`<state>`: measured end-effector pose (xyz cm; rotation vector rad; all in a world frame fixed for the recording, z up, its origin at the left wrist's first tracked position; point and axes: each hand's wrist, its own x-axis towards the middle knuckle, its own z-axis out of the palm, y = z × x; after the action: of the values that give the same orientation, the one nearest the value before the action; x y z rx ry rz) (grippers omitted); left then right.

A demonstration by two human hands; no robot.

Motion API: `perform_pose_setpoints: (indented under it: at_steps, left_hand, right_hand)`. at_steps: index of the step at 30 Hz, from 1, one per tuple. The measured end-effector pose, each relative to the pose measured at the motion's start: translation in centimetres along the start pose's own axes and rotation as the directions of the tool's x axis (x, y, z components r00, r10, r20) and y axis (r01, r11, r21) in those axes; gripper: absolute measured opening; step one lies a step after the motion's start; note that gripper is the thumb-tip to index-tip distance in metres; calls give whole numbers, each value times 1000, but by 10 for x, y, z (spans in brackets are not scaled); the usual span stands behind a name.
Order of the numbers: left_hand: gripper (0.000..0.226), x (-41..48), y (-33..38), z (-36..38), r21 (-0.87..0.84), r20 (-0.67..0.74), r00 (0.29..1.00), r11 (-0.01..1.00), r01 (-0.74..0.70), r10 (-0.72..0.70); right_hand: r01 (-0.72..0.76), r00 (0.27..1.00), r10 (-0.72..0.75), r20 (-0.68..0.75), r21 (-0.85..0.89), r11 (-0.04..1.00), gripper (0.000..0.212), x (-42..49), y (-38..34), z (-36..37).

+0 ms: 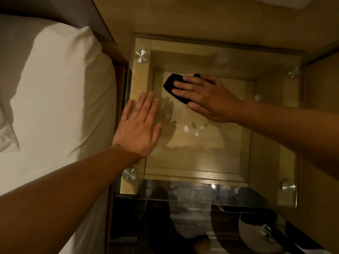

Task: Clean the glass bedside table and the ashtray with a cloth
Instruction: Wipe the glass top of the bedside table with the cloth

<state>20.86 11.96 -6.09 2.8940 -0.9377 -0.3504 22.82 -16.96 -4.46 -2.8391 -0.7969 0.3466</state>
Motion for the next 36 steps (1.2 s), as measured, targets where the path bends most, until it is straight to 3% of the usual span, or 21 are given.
perform_pose_setpoints:
  at_steps: [36]
  left_hand:
    - [69, -3, 1, -1, 27, -64, 998, 1000, -15, 17]
  right_hand:
    - [49, 995, -52, -80, -41, 998, 52, -112, -117, 61]
